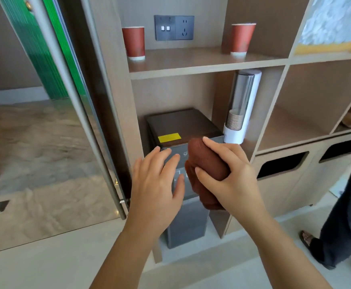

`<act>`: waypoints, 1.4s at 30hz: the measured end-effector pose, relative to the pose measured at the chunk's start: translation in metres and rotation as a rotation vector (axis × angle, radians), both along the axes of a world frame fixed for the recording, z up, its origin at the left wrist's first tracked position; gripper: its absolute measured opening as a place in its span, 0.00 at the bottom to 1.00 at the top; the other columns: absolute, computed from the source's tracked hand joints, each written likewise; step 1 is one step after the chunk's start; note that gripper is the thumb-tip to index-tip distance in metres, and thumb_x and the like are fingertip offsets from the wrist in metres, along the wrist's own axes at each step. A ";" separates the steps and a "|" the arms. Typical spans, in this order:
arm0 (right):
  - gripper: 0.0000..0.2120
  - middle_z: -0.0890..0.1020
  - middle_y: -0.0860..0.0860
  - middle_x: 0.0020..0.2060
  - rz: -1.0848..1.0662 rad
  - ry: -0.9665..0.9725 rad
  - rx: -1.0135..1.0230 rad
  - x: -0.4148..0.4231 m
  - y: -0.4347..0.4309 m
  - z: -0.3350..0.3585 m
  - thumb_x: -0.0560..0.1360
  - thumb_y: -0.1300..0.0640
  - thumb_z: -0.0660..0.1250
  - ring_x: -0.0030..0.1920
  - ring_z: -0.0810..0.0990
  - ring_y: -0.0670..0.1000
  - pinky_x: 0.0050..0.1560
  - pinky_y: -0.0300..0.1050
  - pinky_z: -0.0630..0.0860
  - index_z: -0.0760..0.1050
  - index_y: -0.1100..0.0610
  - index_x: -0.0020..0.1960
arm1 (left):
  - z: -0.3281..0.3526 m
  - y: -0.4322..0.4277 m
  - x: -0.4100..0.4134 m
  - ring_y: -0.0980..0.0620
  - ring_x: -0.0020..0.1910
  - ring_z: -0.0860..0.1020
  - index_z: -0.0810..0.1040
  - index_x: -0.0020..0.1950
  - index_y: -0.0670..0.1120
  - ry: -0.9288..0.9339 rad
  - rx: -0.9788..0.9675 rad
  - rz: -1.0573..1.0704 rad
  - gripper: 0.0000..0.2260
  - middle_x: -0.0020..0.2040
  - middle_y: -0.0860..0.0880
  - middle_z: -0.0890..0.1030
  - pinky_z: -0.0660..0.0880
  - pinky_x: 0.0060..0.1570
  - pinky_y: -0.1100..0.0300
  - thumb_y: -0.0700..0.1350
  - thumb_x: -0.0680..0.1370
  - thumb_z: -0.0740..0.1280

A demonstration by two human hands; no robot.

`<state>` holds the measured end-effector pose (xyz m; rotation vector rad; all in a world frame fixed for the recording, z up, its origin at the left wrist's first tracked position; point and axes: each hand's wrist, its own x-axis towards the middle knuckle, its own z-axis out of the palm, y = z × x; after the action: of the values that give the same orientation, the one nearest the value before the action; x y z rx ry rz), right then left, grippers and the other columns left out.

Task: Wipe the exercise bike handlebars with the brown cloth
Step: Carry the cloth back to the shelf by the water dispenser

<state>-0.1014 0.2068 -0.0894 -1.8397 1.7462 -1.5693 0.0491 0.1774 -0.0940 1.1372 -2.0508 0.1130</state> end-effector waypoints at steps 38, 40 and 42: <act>0.27 0.73 0.52 0.62 0.248 0.511 0.125 -0.084 -0.324 0.167 0.70 0.44 0.67 0.60 0.73 0.54 0.58 0.47 0.71 0.66 0.43 0.68 | 0.123 -0.265 -0.086 0.42 0.63 0.73 0.78 0.58 0.41 -0.012 -0.269 0.322 0.17 0.59 0.42 0.78 0.57 0.63 0.45 0.47 0.75 0.57; 0.33 0.64 0.51 0.72 0.275 0.561 0.280 -0.081 -0.327 0.167 0.68 0.35 0.64 0.69 0.65 0.56 0.65 0.53 0.66 0.60 0.40 0.70 | 0.120 -0.265 -0.082 0.42 0.62 0.73 0.78 0.57 0.42 -0.024 -0.260 0.345 0.19 0.58 0.42 0.79 0.58 0.63 0.44 0.49 0.75 0.54; 0.37 0.51 0.48 0.76 0.244 0.682 0.371 -0.077 -0.330 0.167 0.66 0.30 0.60 0.74 0.51 0.61 0.70 0.65 0.54 0.54 0.37 0.71 | 0.118 -0.266 -0.081 0.42 0.61 0.74 0.79 0.57 0.42 -0.039 -0.261 0.376 0.20 0.57 0.42 0.80 0.60 0.62 0.43 0.50 0.75 0.53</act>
<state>-0.1780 -0.1228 0.0780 -2.4125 1.7754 -0.4958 -0.0314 -0.0883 0.0235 1.3448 -1.7701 0.5738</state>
